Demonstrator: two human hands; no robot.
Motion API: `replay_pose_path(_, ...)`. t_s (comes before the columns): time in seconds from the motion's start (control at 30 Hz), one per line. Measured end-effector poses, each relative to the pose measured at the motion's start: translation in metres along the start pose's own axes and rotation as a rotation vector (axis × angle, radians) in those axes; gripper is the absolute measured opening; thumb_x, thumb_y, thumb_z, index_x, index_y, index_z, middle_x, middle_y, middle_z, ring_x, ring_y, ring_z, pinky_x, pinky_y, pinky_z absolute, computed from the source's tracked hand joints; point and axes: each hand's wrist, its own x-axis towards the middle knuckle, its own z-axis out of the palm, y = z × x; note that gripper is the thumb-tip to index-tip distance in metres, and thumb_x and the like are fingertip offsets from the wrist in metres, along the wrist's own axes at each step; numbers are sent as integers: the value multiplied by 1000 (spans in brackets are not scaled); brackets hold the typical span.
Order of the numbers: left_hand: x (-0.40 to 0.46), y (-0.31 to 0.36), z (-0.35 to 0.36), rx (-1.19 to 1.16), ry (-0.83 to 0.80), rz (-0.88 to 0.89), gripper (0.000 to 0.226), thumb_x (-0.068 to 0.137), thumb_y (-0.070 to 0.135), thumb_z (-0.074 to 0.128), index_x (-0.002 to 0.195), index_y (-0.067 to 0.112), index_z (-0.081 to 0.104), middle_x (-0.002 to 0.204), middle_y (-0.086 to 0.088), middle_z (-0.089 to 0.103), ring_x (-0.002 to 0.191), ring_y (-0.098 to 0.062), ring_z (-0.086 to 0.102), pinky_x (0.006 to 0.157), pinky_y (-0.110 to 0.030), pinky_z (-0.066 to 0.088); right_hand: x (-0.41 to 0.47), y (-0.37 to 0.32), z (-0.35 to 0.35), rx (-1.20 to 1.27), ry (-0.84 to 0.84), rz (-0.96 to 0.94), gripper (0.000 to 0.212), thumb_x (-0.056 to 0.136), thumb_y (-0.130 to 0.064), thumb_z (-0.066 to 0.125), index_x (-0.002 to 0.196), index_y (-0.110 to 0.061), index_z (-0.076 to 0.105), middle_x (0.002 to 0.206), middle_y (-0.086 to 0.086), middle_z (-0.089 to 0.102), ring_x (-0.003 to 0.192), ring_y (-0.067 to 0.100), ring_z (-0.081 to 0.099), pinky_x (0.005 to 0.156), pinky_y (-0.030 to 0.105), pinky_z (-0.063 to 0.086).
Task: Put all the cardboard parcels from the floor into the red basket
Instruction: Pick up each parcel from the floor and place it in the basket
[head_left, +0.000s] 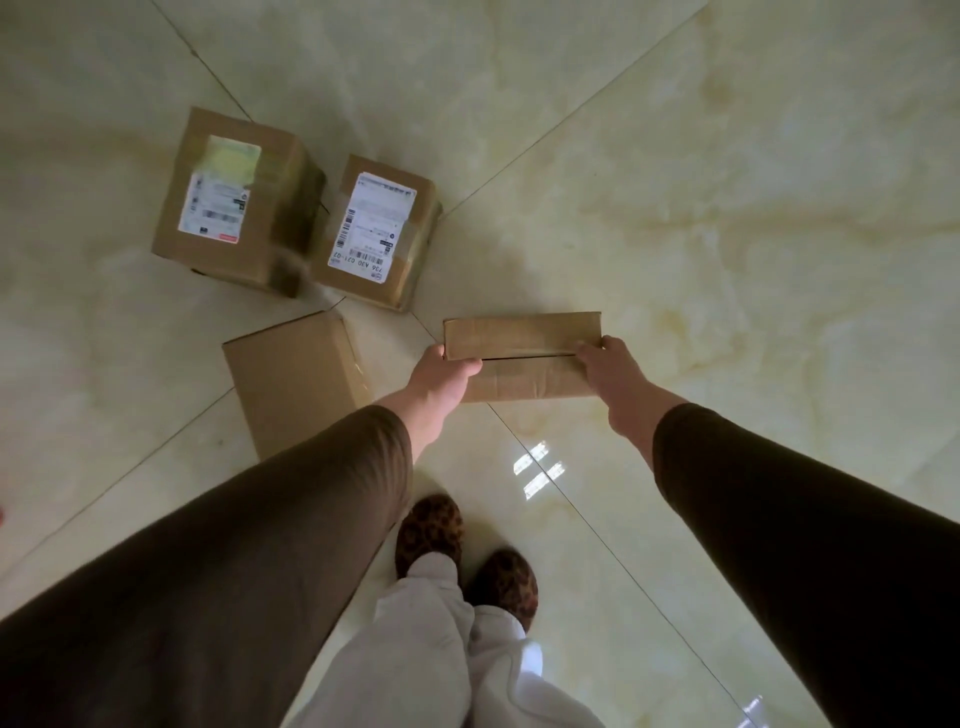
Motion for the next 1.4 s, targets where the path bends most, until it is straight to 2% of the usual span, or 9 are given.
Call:
replay_pose_path(0.27,-106,25,-61,-178,141,115,52,94,22,61,143,11,44,125,-4,61,105,-17,57,74,-25,40,-114,-58,-6,-5,49,-154,40,90,-30,47,127,-19,59,120,9,60,105,30,59,77,35,43)
replay_pose_path(0.4,-158,17,-118,-270,226,115,62,95,24,61,151,12,36,133,-6,57,110,-20,56,78,-26,40,-183,-91,18,-49,2,-223,46,88,-28,45,131,-21,60,118,7,62,100,27,60,64,29,41)
replay_pose_path(0.57,-205,-8,-203,-336,289,141,63,86,27,66,143,8,47,129,-7,63,110,-24,62,85,-29,46,-250,-115,75,-83,-39,-295,53,84,-39,45,134,-26,59,125,4,61,108,28,61,87,39,51)
replay_pose_path(0.63,-219,-26,-238,-395,302,151,52,87,20,66,136,7,54,122,-8,66,104,-22,64,77,-24,47,-281,-121,106,-99,-59,-317,52,86,-39,45,135,-27,57,127,2,60,110,26,60,94,43,52)
replay_pose_path(0.8,-253,-81,-324,-535,369,151,46,97,13,58,141,13,47,128,-4,58,110,-19,54,84,-24,40,-347,-125,190,-96,-150,-334,40,100,-28,47,138,-20,54,119,2,60,102,21,58,79,29,46)
replay_pose_path(0.93,-277,-128,-389,-539,449,181,43,96,11,59,138,14,51,129,-3,59,108,-16,54,73,-15,39,-397,-124,251,-105,-207,-342,36,98,-29,48,133,-23,54,115,-2,61,95,16,58,70,26,44)
replay_pose_path(1.1,-287,-167,-464,-569,521,192,38,97,11,61,133,21,55,122,2,62,109,-16,57,80,-17,43,-435,-134,322,-126,-317,-370,31,97,-29,53,127,-23,53,123,5,59,111,24,57,86,32,44)
replay_pose_path(1.23,-283,-199,-515,-592,548,159,50,96,18,63,141,33,49,134,3,59,121,-20,55,105,-40,44,-453,-145,374,-183,-412,-355,40,99,-31,52,138,-23,45,116,-4,57,102,13,53,82,29,39)
replay_pose_path(1.4,-271,-231,-576,-655,544,169,50,97,6,56,140,31,52,132,5,62,121,-17,57,105,-40,45,-480,-154,434,-231,-500,-325,38,103,-29,50,139,-23,41,127,1,56,109,18,54,88,31,41)
